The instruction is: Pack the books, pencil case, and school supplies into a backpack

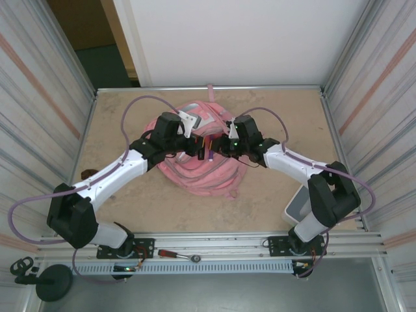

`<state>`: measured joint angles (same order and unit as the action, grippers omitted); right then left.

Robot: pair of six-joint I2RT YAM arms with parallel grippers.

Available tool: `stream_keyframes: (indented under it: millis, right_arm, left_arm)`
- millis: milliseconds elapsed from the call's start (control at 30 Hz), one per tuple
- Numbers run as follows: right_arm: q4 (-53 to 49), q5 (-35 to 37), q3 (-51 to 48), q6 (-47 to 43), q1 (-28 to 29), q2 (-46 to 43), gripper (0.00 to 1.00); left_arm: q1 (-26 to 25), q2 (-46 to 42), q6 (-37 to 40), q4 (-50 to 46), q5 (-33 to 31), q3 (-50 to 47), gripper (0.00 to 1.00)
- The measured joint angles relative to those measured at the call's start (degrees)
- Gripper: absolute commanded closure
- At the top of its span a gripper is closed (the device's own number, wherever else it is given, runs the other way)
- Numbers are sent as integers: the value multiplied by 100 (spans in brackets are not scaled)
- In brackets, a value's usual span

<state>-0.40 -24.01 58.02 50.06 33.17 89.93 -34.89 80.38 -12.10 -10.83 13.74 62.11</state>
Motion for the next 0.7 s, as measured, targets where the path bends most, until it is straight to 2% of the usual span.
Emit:
stream_keyframes:
  millis: [233, 500, 600, 700]
  right_arm:
    - [348, 240, -52, 472, 85, -9, 86]
    - [424, 1104, -39, 457, 160, 111, 68]
    - [424, 1113, -39, 282, 164, 109, 62]
    - [356, 1071, -48, 55, 164, 28, 61]
  left_arm:
    - [-11, 0, -2, 39, 0, 0, 100]
    - [-11, 0, 0, 24, -2, 0, 100]
    - [-11, 0, 0, 24, -7, 0, 100]
    - [-11, 0, 0, 22, -9, 0, 100]
